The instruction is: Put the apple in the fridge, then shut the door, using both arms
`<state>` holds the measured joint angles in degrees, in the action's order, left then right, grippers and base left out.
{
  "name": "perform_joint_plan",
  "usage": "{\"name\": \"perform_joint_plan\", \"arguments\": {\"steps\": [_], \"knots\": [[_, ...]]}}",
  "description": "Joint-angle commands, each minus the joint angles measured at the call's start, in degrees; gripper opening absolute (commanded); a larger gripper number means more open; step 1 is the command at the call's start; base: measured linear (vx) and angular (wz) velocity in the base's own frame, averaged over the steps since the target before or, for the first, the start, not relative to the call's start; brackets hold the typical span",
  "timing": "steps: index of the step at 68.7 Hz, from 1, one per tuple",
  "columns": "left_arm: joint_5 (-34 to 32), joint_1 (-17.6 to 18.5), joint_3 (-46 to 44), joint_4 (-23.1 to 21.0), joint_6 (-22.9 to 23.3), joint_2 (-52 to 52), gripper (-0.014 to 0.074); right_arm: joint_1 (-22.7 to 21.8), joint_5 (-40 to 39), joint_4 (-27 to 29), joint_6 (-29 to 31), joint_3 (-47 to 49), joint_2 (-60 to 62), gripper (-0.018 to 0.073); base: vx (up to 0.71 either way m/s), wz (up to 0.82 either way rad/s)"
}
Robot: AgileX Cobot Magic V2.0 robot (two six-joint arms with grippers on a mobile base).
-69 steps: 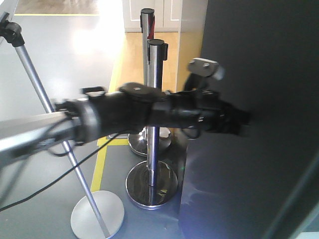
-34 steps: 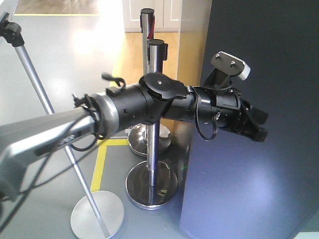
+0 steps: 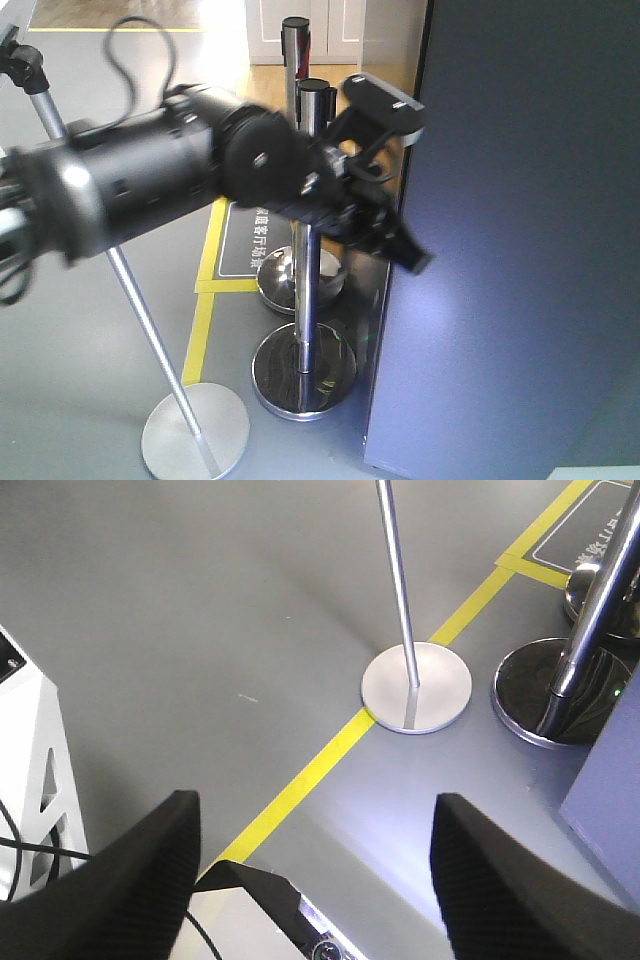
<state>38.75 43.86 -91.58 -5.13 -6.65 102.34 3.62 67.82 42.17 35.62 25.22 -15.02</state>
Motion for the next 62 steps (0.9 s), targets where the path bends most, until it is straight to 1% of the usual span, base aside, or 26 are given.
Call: {"name": "perform_joint_plan", "arguments": {"steps": [1,6,10,13,21,28,33,42,47,52,58,62], "knots": [[-6.4,-0.2,4.6,4.8,4.5,-7.4,-0.0006,-0.2,-1.9,2.3,0.7,1.3,-0.6,0.0472,0.00,0.00],[-8.6,-1.1,9.5,5.5,6.6,-10.5,-0.0006,-0.2,-1.9,2.3,0.7,1.3,-0.6,0.0472,0.00,0.00],[-9.6,-2.2,13.0,5.5,6.6,-13.5,-0.0006,-0.2,-1.9,2.5,0.7,1.3,-0.6,0.0472,0.00,0.00],[-9.7,-3.2,15.6,5.6,7.6,-15.3,-0.0006,-0.2,-2.3,2.7,0.7,1.3,-0.6,0.0472,0.00,0.00],[-10.1,-5.9,22.9,5.6,8.9,-20.9,-0.0006,-0.2,-5.5,3.4,0.7,1.3,-0.6,0.0472,0.00,0.00],[-12.1,-7.6,29.5,5.8,11.0,-26.2,-0.0006,-0.2,-8.7,3.3,0.7,1.3,-0.6,0.0472,0.00,0.00],[-13.4,-8.9,34.1,5.8,11.7,-30.1,-0.0006,-0.2,-10.5,3.4,1.2,1.3,-0.6,0.0472,0.00,0.00],[-13.7,-12.1,41.2,6.1,13.2,-36.5,-0.0006,-0.2,-10.9,3.3,2.0,1.3,-0.6,0.0472,0.00,0.00],[-13.7,-14.1,44.2,7.2,14.2,-39.4,-0.0006,-0.3,-12.4,2.9,2.1,1.2,-0.6,0.0471,0.00,0.00],[-13.7,-16.0,46.4,8.7,15.4,-41.8,-0.0006,-0.3,-16.1,0.8,-0.5,1.2,-0.6,0.0455,0.00,0.00],[-12.8,-17.8,47.6,10.1,15.5,-43.2,-0.0006,-0.3,-21.3,-4.1,-7.2,1.2,-1.2,0.0406,0.00,0.00],[-11.4,-18.3,47.7,10.3,15.4,-43.4,-0.0006,-0.3,-23.2,-8.4,-10.9,1.2,-2.3,0.0349,0.00,0.00]]}}
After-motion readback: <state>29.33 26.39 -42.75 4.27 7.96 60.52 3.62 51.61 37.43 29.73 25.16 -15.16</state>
